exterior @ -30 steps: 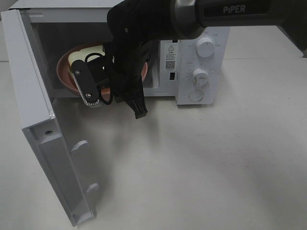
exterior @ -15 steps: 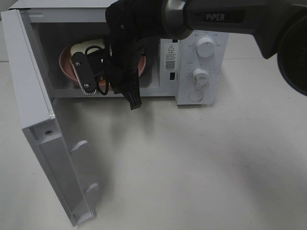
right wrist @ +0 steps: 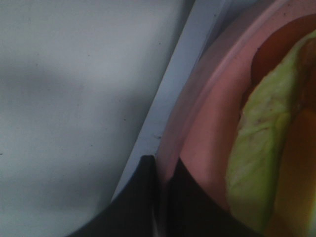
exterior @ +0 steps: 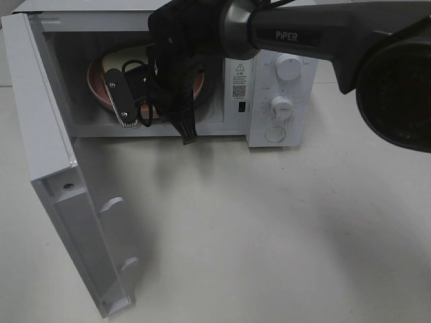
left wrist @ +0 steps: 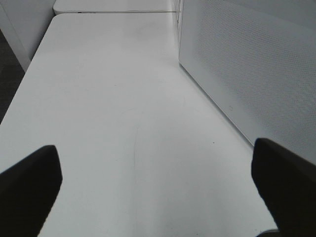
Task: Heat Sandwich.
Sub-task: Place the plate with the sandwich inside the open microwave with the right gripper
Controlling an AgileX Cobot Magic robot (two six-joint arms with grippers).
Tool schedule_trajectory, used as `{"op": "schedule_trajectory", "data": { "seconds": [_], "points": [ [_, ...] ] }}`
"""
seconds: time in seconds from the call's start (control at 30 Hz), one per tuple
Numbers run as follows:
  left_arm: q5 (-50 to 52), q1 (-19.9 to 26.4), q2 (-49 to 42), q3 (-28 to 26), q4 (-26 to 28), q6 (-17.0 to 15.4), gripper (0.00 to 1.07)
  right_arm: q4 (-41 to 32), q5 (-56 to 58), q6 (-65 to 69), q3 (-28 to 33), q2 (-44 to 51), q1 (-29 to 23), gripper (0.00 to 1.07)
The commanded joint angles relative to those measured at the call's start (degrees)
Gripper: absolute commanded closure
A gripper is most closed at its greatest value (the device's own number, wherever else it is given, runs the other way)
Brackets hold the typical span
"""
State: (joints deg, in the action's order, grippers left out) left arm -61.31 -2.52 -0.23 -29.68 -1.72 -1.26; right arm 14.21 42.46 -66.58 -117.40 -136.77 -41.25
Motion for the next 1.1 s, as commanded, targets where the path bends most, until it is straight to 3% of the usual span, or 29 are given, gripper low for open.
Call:
{"op": "schedule_trajectory", "data": {
  "seconds": [0.03,0.5,0.67,0.8,0.83,0.9,0.97,1.0,1.1],
  "points": [
    [0.3,0.2,-1.1,0.0,-0.2,0.0,0.06,1.1,-2.2,0.6,-1.7,-0.2,0.5,1.07],
    [0.3,0.2,-1.1,0.0,-0.2,0.0,0.06,1.3,-3.7,0.6,-2.3,-1.5,1.2,1.03],
    [0.3,0.2,-1.1,0.0,-0.2,0.0,0.06,1.8,-3.7,2.6,-2.3,-1.5,1.2,0.96],
    [0.3,0.2,-1.1,0.0,-0.2,0.0,0.06,1.8,-3.7,6.6,-2.3,-1.5,1.2,0.78],
    [0.3,0.2,-1.1,0.0,-0.2,0.0,0.06,1.8,-3.7,6.6,-2.3,-1.5,1.2,0.78],
    [0.3,0.2,-1.1,0.0,-0.2,0.0,0.06,1.8,-3.7,8.5,-2.3,-1.5,1.2,0.63],
    [0.3,0.2,-1.1,0.0,-0.2,0.0,0.06,1.8,-3.7,9.1,-2.3,-1.5,1.2,0.59],
    [0.3,0.2,-1.1,0.0,-0.2,0.0,0.06,1.8,-3.7,10.8,-2.3,-1.5,1.2,0.48],
    [0.3,0.2,-1.1,0.0,-0.2,0.0,0.06,1.8,-3.7,14.4,-2.3,-1.5,1.2,0.37]
  ]
}}
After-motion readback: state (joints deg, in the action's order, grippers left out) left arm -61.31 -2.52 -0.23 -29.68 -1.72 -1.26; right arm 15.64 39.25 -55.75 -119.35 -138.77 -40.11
